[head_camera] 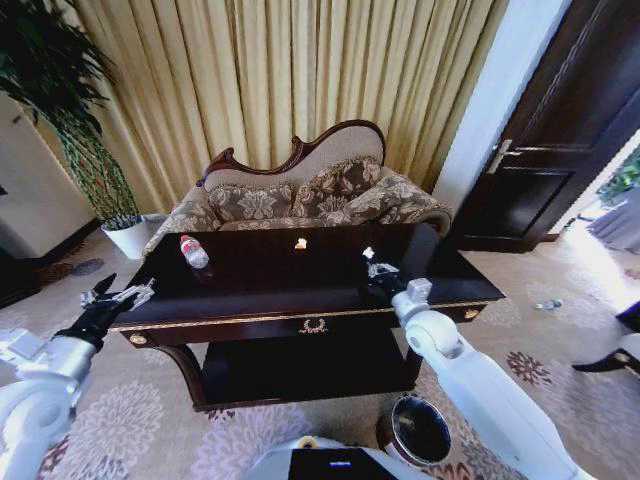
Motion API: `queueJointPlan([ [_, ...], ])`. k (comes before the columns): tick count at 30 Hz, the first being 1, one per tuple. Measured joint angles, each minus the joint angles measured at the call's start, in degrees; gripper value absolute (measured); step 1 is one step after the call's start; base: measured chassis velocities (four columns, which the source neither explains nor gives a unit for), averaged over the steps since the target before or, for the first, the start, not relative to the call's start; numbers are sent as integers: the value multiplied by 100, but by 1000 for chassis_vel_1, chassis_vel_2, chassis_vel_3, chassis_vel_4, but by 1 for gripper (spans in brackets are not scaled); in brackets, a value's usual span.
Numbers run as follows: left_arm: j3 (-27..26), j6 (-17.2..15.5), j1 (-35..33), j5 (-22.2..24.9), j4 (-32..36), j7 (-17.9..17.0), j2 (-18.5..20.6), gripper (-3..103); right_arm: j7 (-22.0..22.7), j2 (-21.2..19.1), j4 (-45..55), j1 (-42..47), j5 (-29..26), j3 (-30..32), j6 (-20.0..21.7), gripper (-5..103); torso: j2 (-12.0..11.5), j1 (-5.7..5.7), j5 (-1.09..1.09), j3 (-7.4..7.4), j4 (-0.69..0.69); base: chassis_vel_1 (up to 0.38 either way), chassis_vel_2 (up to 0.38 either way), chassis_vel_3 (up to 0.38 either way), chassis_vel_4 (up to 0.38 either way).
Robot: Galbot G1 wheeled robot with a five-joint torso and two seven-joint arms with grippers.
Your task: Move to the front of the table and place the trash on the table into the trash bin.
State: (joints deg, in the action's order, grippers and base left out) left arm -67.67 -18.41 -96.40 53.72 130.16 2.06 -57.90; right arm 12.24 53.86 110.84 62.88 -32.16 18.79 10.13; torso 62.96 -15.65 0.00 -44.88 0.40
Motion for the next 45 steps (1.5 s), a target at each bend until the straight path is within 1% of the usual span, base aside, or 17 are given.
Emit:
queueJointPlan([
  [1, 18, -2, 15, 5, -18, 0, 39, 100, 25, 35, -30, 61, 55, 190, -28, 0, 0, 0, 0, 0, 0, 0, 0, 0, 0],
  [2, 18, -2, 15, 5, -18, 0, 39, 100, 25, 35, -30, 61, 55, 190, -28, 0, 0, 0, 0, 0, 0, 0, 0, 0, 0],
  [4, 38, -3, 27, 14, -64, 11, 98, 100, 89, 72, -33, 157, 77, 448, -41, 0, 0, 0, 0, 0, 0, 0, 0, 0, 0],
  [7, 55, 1, 38, 14, -116, 44, 130, 100, 60, 77, -5, 245, 65, 635, -40, 0, 0, 0, 0, 0, 0, 0, 0, 0, 0],
  [12, 72, 6, 84, 32, -159, 79, 159, 100, 21, 75, 12, 303, 41, 769, -6, 0, 0, 0, 0, 0, -1, 0, 0, 0, 0],
  [15, 111, 14, 133, 49, -210, 90, 188, 100, 19, 158, 82, 391, 46, 912, 44, 0, 0, 0, 0, 0, 0, 0, 0, 0, 0],
  [24, 155, 22, 145, 66, -219, 98, 227, 100, -74, 283, 115, 573, 168, 1048, 29, 0, 0, -1, -1, -1, 0, 41, -40, -39, 41],
  [36, 153, 22, 174, 98, -220, 92, 291, 100, -149, 277, 149, 695, 197, 1093, -46, 0, 2, 2, 0, 1, 0, 187, -185, -188, 181],
  [45, 138, 30, 103, 65, -181, 91, 209, 100, -229, 356, 31, 801, 215, 1046, -164, 0, 2, 3, 0, 2, -1, 162, -149, -136, 140],
])
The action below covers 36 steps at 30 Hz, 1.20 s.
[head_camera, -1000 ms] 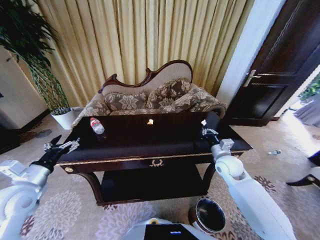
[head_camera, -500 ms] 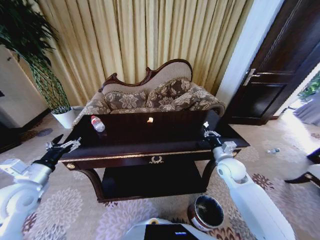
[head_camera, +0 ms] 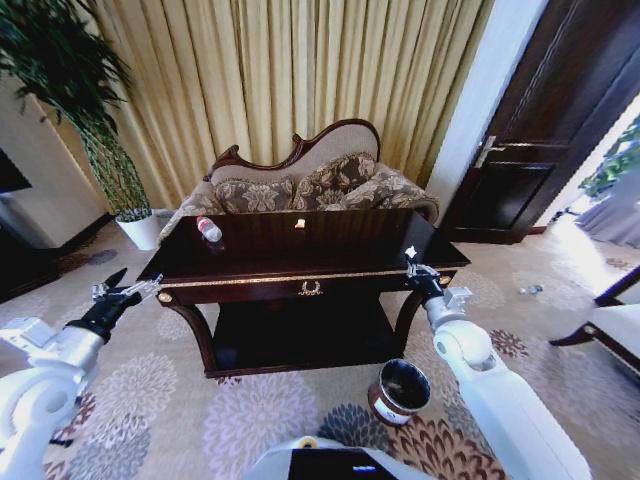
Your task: Move to the front of the table and place the trash on the table into the trash bin.
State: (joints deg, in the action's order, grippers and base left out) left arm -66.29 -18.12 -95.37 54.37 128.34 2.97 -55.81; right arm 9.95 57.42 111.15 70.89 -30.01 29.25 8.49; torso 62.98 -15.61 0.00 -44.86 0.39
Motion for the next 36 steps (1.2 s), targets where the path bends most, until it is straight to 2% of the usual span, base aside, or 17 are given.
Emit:
queueJointPlan([
  [6, -33, 8, -4, 3, 1, -2, -5, 100, -119, 63, -127, 255, 49, 141, 11, 0, -2, -3, 0, -2, 0, 21, -19, -22, 14],
  [9, -36, 12, 2, 4, 11, -4, -41, 100, -426, 159, -283, 638, 246, 425, 18, 0, -4, -7, 1, -3, 2, 0, 0, 0, 0],
  [14, -34, 15, 2, 3, 30, -3, -80, 100, -672, 240, -553, 1035, 517, 682, -26, 0, -4, -6, 1, -2, 1, 0, 0, 0, 0],
  [16, -30, 16, 20, 2, 36, -2, -104, 100, -881, 293, -917, 1349, 835, 818, -193, 0, -2, -3, 0, -1, 1, 0, 0, 0, 0],
  [19, -25, 16, 35, 2, 38, -2, -110, 100, -1001, 330, -1137, 1486, 978, 860, -268, 0, -2, -3, 0, -1, 3, 0, 0, 0, 0],
  [22, 3, 17, 73, 1, 52, -1, -125, 100, -1327, 509, -1857, 1674, 1398, 881, -528, 0, -3, -4, 1, -1, 2, 0, 0, 0, 0],
  [28, 13, 11, 64, -1, 94, -1, -138, 100, -1506, 778, -2369, 1718, 1674, 825, -740, 0, -2, -3, 1, -1, 1, 0, 0, 0, 0],
  [36, 0, 8, 50, -1, 82, -2, -119, 100, -1482, 1030, -2767, 1571, 2047, 741, -894, 0, -2, -4, 0, -2, 1, 0, 0, 0, 0],
])
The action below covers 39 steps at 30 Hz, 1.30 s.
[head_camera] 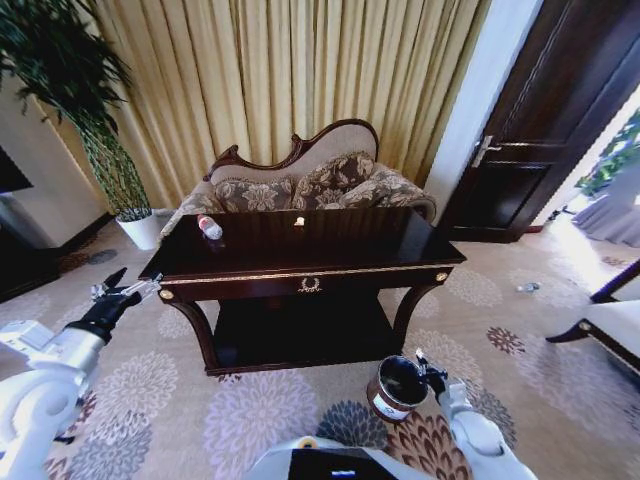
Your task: Move to the front of the table and place the trash on the table into the trash bin.
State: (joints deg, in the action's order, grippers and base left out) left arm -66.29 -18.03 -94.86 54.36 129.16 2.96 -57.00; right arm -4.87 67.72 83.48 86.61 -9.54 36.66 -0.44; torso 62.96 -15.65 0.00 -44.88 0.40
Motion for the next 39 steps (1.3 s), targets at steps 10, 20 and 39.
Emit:
queueJointPlan([
  [10, 7, 10, 9, 0, -24, 4, -13, 100, 203, 56, -51, -111, 205, -70, -155, 38, 0, 0, 0, 0, 0, 0, 0, 0, 0],
  [20, 3, 18, 17, 4, -34, 8, -7, 100, 302, 7, 97, -191, -96, -66, -371, 76, 0, 0, 1, 0, 2, 0, 0, 0, 0],
  [39, -23, 85, -81, -26, 18, 95, -87, 100, 1262, -1043, 2963, -1228, -2130, -1372, 176, 100, 0, 0, -1, 0, -2, 0, 0, 0, 0],
])
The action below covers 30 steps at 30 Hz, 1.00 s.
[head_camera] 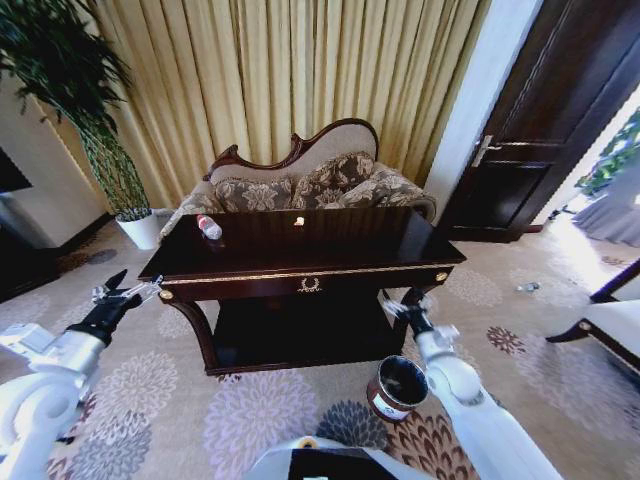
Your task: Move to the front of the table and place the trash on the table into the trash bin.
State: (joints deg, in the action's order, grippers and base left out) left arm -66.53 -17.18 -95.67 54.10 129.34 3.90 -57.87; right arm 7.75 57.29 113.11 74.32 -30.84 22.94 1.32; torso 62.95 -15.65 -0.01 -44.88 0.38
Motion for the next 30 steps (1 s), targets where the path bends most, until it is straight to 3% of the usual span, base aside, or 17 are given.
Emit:
queueJointPlan([
  [2, -13, 5, -16, 8, 17, 0, 11, 100, -19, -185, 125, -247, -142, -203, 178, 100, 0, 0, 0, 0, 2, 0, 0, 0, 0],
  [12, 29, 13, 12, 12, 86, -9, 72, 100, -201, -552, -6, -829, -497, -549, 275, 100, 0, 0, 1, 0, 3, 0, 0, 0, 0],
  [30, 79, -6, 6, -4, 164, -36, 20, 100, 171, -242, -453, -1949, -662, -1475, 550, 100, 0, 0, 1, 0, 2, 0, 0, 0, 0],
])
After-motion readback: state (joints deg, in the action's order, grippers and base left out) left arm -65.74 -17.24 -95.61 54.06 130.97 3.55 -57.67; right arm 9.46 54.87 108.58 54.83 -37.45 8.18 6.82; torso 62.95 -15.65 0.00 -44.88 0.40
